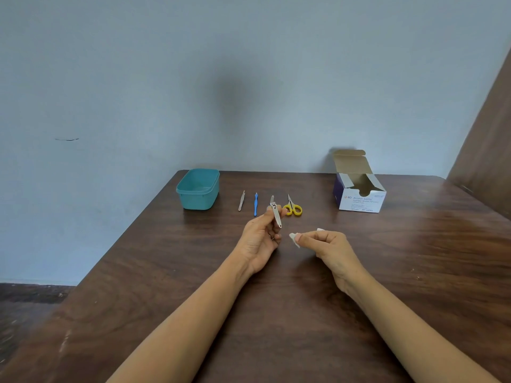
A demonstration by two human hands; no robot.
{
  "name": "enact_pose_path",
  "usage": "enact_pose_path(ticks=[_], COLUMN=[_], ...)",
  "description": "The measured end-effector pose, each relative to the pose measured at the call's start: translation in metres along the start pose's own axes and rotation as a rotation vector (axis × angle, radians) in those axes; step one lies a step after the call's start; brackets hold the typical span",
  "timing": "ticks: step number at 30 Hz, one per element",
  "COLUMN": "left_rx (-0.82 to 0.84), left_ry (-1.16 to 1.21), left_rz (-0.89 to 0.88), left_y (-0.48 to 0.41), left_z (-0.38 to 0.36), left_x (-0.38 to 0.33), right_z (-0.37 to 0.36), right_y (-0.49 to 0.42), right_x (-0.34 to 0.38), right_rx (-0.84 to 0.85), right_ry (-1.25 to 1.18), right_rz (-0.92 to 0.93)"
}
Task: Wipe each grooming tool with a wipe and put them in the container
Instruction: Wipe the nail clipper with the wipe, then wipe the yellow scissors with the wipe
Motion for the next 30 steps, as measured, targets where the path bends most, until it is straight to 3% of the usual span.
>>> enact_pose_path(ticks=[6, 17, 19, 26, 30], left_rx=[-0.070, -0.135, -0.180, -0.391, -0.537], left_ry=[0.045, -0.043, -0.165, -0.954, -1.408], left_rz=[-0.015, -0.204, -0.269, -0.594, -0.564], left_y=[-0.005, -0.025, -0.032, -0.060, -0.093], left_z=[0.005, 0.018, 0.019, 0.028, 0.043], left_x=[-0.019, -0.103, -0.127, -0.206, -0.224], right_z=[-0.005, -0.064, -0.081, -0.114, -0.116], right_y=[-0.016, -0.068, -0.075, -0.086, -0.087], right_x=[0.014, 0.049, 0.049, 0.036, 0.039], right_rx=[-0.034, -0.152, -0.148, -0.230, -0.201], right_ry=[-0.043, -0.158, -0.180, -0.009, -0.003], right_rz=[-0.065, 0.028, 0.051, 0.170, 0.237])
Point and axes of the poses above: each hand's wrist, its own y-axis away from the middle knuckle, its own z-axis out of the back of the hand, x = y × z, the point moved 5 cm from there along -y, towards the middle knuckle, and after that the axes turned 12 degrees about y, right-handed, at the moved point
